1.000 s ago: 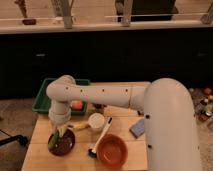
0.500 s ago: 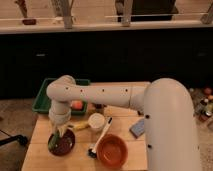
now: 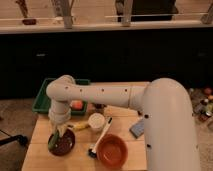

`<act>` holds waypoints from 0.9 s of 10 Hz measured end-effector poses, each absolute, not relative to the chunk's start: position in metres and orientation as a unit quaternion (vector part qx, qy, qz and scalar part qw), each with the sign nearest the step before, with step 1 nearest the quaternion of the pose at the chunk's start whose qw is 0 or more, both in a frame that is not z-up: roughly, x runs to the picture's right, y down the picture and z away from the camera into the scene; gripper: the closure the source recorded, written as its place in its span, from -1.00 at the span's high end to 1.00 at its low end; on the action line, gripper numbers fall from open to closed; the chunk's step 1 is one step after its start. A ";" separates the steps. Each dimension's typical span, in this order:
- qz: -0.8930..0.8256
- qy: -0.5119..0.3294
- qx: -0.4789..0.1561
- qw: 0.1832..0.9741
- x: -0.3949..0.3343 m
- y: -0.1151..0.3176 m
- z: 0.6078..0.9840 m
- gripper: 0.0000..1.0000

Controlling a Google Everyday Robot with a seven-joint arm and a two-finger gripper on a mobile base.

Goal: Place pepper in purple bowl

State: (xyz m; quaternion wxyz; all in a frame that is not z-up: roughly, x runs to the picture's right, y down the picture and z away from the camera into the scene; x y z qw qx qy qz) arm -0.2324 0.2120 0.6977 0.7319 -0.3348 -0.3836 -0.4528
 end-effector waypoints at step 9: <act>-0.439 -0.433 -0.314 0.722 -0.224 0.216 0.692 -0.18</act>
